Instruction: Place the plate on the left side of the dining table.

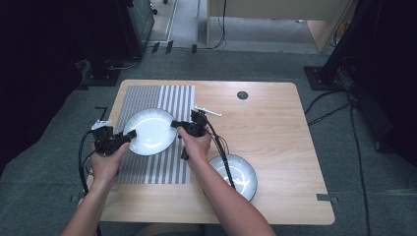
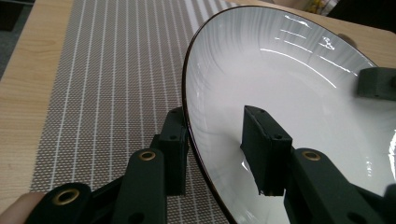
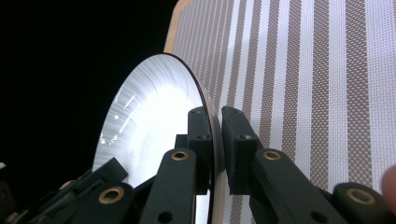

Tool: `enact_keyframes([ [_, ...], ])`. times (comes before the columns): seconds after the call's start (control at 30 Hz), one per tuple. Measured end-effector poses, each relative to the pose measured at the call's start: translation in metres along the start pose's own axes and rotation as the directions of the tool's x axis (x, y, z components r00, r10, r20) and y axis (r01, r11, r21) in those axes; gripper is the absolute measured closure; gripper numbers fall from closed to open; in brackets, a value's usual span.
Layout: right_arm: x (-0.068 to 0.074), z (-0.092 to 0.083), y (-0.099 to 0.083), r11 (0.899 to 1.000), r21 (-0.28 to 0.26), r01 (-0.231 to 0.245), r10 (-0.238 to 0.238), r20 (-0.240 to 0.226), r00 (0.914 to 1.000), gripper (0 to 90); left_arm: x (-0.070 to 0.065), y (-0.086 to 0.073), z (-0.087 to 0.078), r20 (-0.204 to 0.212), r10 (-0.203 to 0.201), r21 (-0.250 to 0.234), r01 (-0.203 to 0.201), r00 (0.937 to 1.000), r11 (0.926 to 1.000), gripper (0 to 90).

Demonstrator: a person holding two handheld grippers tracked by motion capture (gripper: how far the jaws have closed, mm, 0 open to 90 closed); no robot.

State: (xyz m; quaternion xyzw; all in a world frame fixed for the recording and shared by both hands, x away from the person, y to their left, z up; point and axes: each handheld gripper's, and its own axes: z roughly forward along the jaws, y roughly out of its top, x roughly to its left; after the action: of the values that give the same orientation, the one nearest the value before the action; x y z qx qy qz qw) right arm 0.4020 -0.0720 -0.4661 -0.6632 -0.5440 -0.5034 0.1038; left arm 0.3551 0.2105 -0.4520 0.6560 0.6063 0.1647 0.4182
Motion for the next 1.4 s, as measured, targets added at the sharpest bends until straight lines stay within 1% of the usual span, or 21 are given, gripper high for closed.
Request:
enact_keyframes([
  [0.13, -0.005, 0.017, 0.002, 1.000, -0.003, 0.013, -0.012, 0.040, 0.9991, 83.9, 0.006, 0.003, 0.011, -0.024, -0.010, 0.024, 0.011, 0.9997, 0.9996, 65.3],
  [0.17, -0.005, 0.019, 0.003, 1.000, -0.004, 0.016, -0.015, 0.044, 0.9989, 84.0, 0.009, 0.004, 0.017, -0.036, -0.016, 0.030, 0.017, 0.9992, 0.9994, 65.6],
  [0.2, -0.005, 0.019, 0.003, 1.000, -0.004, 0.016, -0.015, 0.044, 0.9989, 84.0, 0.009, 0.004, 0.017, -0.036, -0.016, 0.030, 0.017, 0.9992, 0.9994, 66.1],
  [0.23, -0.007, 0.026, 0.004, 0.999, -0.017, 0.032, -0.031, 0.057, 0.9979, 84.1, 0.013, 0.005, 0.025, -0.046, -0.039, 0.024, 0.040, 0.9982, 0.9989, 66.7],
  [0.27, -0.007, 0.026, 0.004, 0.999, -0.017, 0.032, -0.031, 0.057, 0.9979, 84.1, 0.013, 0.005, 0.025, -0.046, -0.039, 0.024, 0.040, 0.9982, 0.9989, 66.9],
  [0.3, -0.008, 0.033, 0.006, 0.999, -0.020, 0.046, -0.044, 0.073, 0.9963, 84.2, 0.017, 0.007, 0.034, -0.052, -0.046, 0.035, 0.048, 0.9976, 0.9982, 66.8],
  [0.33, -0.008, 0.033, 0.006, 0.999, -0.020, 0.046, -0.044, 0.073, 0.9963, 84.2, 0.017, 0.007, 0.034, -0.052, -0.046, 0.035, 0.048, 0.9976, 0.9982, 67.0],
  [0.37, -0.010, 0.039, 0.008, 0.998, -0.021, 0.059, -0.057, 0.093, 0.9940, 84.4, 0.020, 0.008, 0.041, -0.054, -0.061, 0.047, 0.064, 0.9967, 0.9969, 67.4],
  [0.47, -0.012, 0.045, 0.009, 0.997, -0.022, 0.068, -0.065, 0.110, 0.9917, 84.6, 0.023, 0.009, 0.049, -0.060, -0.067, 0.064, 0.071, 0.9960, 0.9955, 67.7],
  [0.53, -0.017, 0.052, 0.011, 0.996, -0.021, 0.089, -0.086, 0.139, 0.9866, 84.8, 0.023, 0.010, 0.059, -0.074, -0.068, 0.071, 0.073, 0.9949, 0.9948, 68.0],
  [0.57, -0.017, 0.052, 0.011, 0.996, -0.021, 0.089, -0.086, 0.139, 0.9866, 84.8, 0.023, 0.010, 0.059, -0.074, -0.068, 0.071, 0.073, 0.9949, 0.9948, 68.0],
  [0.6, -0.020, 0.056, 0.013, 0.994, -0.022, 0.105, -0.101, 0.148, 0.9839, 84.7, 0.023, 0.009, 0.061, -0.077, -0.068, 0.074, 0.074, 0.9947, 0.9945, 68.0],
  [0.67, -0.021, 0.058, 0.013, 0.994, -0.025, 0.102, -0.098, 0.151, 0.9836, 84.5, 0.024, 0.007, 0.066, -0.082, -0.073, 0.080, 0.080, 0.9940, 0.9936, 68.0],
  [0.7, -0.023, 0.060, 0.014, 0.994, -0.017, 0.107, -0.102, 0.172, 0.9798, 84.2, 0.025, 0.005, 0.072, -0.083, -0.084, 0.096, 0.092, 0.9930, 0.9912, 67.9],
  [0.83, -0.026, 0.063, 0.015, 0.992, -0.016, 0.123, -0.117, 0.195, 0.9738, 84.0, 0.024, 0.003, 0.077, -0.094, -0.076, 0.099, 0.085, 0.9927, 0.9915, 67.8],
  [0.9, -0.028, 0.063, 0.015, 0.992, -0.019, 0.128, -0.122, 0.199, 0.9725, 84.0, 0.022, 0.003, 0.078, -0.103, -0.065, 0.090, 0.075, 0.9925, 0.9931, 68.1],
  [1.0, -0.028, 0.064, 0.015, 0.991, -0.020, 0.134, -0.127, 0.207, 0.9701, 84.1, 0.020, 0.002, 0.079, -0.112, -0.067, 0.077, 0.076, 0.9915, 0.9941, 68.3],
  [1.17, -0.030, 0.067, 0.015, 0.989, -0.015, 0.147, -0.140, 0.221, 0.9652, 83.9, 0.016, 0.002, 0.080, -0.141, -0.029, 0.068, 0.039, 0.9895, 0.9969, 68.1],
  [1.27, -0.030, 0.069, 0.015, 0.986, -0.019, 0.165, -0.156, 0.223, 0.9621, 83.6, 0.015, 0.001, 0.080, -0.147, -0.020, 0.064, 0.029, 0.9890, 0.9975, 67.6],
  [1.37, -0.030, 0.069, 0.016, 0.987, -0.010, 0.160, -0.154, 0.223, 0.9625, 81.4, 0.015, 0.001, 0.079, -0.146, 0.000, 0.067, 0.010, 0.9892, 0.9977, 67.2],
  [1.4, -0.029, 0.069, 0.017, 0.989, -0.007, 0.149, -0.144, 0.213, 0.9663, 77.7, 0.015, 0.001, 0.079, -0.144, 0.004, 0.068, 0.006, 0.9896, 0.9977, 66.7],
])
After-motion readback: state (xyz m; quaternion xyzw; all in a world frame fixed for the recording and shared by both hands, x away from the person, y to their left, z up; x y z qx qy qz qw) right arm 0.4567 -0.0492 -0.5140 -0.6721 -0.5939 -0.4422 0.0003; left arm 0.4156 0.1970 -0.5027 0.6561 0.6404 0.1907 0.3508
